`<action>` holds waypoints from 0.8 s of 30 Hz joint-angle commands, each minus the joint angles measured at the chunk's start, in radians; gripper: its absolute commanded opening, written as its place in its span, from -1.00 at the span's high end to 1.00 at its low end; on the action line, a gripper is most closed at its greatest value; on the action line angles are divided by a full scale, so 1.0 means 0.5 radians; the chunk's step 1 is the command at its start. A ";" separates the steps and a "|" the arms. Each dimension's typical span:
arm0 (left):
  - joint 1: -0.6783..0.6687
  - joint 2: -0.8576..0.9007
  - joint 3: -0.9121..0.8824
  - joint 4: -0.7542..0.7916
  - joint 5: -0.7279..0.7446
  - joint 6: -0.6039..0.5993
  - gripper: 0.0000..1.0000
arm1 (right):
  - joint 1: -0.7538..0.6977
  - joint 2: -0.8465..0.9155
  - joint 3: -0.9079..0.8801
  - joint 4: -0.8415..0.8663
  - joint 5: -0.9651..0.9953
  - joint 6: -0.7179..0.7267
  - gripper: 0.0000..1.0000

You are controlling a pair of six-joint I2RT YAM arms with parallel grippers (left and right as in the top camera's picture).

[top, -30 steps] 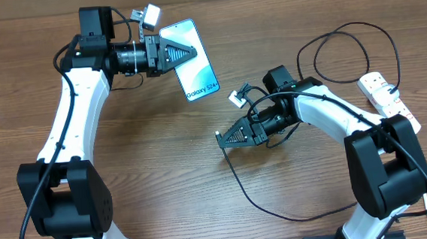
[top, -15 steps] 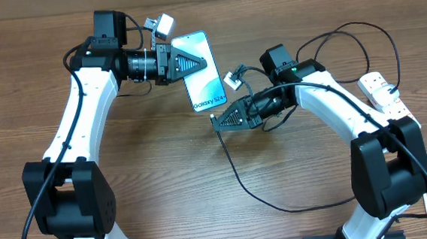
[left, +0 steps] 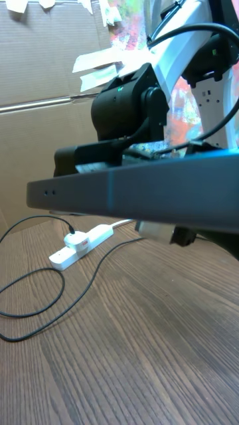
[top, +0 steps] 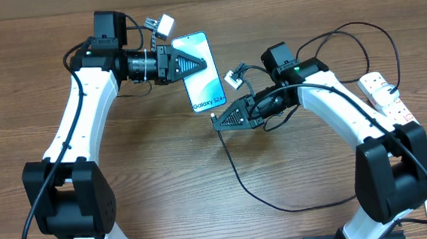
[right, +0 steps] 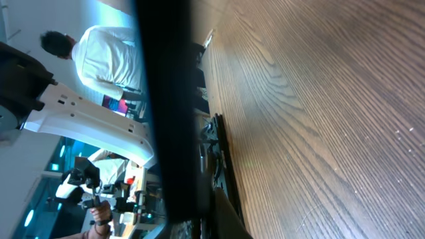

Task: Plug charger to phone and switch on socket
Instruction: 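Bring the USB-C plug with the right gripper to the phone's bottom port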

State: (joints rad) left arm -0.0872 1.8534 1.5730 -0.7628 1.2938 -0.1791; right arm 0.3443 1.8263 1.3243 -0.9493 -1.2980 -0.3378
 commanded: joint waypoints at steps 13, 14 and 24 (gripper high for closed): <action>0.007 -0.020 0.025 0.024 0.085 0.028 0.92 | -0.046 -0.085 0.056 0.085 -0.237 -0.065 0.92; 0.007 -0.019 0.025 0.024 0.085 0.027 0.92 | -0.046 -0.085 0.056 0.085 -0.236 -0.065 0.92; 0.007 -0.020 0.025 0.405 0.188 -0.376 0.92 | -0.046 -0.085 0.050 0.092 -0.288 -0.059 0.92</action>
State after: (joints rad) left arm -0.0837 1.8534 1.5719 -0.5766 1.3266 -0.2947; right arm 0.3168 1.8168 1.3243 -0.9127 -1.3987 -0.3595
